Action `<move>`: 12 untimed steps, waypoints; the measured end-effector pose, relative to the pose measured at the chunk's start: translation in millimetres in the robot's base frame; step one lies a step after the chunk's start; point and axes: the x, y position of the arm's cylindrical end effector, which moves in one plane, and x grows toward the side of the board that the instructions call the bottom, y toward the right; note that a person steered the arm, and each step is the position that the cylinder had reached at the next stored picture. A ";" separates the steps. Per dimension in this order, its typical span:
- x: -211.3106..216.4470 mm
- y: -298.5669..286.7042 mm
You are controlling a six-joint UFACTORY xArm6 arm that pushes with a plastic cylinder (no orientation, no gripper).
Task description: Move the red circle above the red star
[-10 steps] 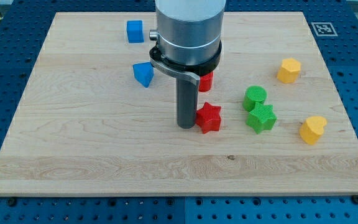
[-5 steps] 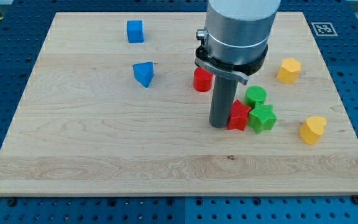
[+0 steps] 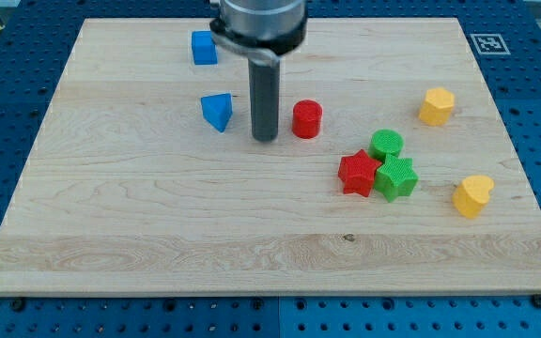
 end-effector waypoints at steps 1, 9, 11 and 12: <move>-30.4 -26.2; -49.4 37.0; -41.4 37.1; -30.9 37.1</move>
